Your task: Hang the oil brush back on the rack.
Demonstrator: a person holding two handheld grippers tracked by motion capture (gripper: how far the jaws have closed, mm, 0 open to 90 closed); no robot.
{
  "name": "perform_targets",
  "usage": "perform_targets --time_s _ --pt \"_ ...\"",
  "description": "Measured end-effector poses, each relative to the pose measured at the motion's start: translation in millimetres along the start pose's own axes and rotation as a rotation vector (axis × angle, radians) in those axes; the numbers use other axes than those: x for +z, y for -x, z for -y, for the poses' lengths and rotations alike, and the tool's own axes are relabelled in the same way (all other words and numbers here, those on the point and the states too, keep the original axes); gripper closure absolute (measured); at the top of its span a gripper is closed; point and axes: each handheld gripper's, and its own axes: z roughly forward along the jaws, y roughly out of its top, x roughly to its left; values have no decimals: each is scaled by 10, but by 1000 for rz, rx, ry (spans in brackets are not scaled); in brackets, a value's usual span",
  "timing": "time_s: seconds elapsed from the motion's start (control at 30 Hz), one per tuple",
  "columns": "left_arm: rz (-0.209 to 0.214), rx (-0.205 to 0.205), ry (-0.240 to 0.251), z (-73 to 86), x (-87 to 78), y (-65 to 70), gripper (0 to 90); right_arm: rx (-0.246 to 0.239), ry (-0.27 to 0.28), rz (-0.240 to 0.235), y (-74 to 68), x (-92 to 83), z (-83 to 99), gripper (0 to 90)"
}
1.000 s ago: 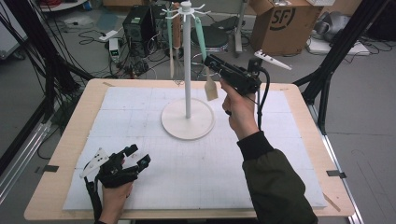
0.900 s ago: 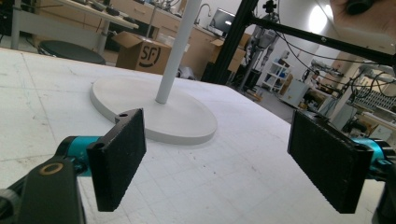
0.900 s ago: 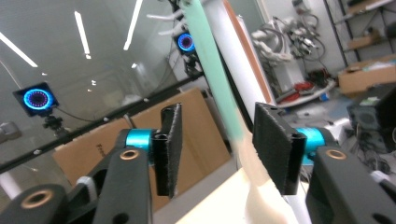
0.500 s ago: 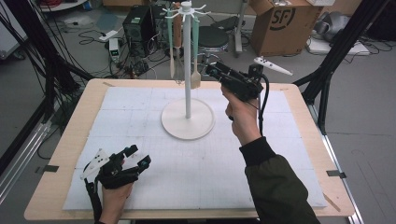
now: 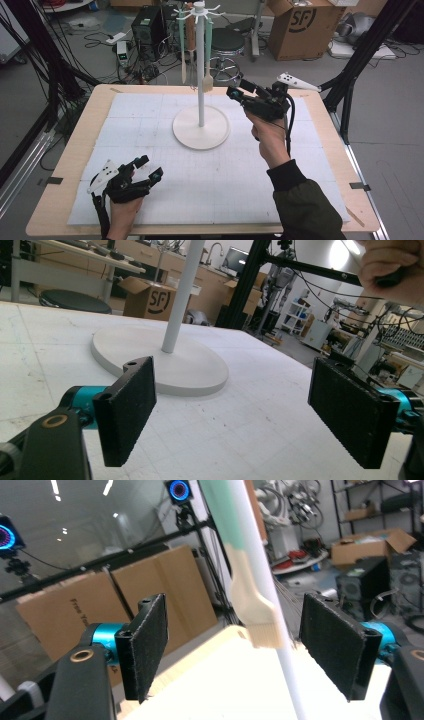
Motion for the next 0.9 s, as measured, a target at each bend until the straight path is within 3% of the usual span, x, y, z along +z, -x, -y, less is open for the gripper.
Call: perform_targets --time_s 0.27,0.6,0.9 --pt "9 -2 -10 -2 12 5 195 -13 -65 6 8 -142 159 270" --pt "5 3 -6 -10 6 30 190 -34 -99 2 -33 -292 300 271" --pt "11 24 -16 -33 14 84 189 -76 -134 32 -30 -501 421 267"
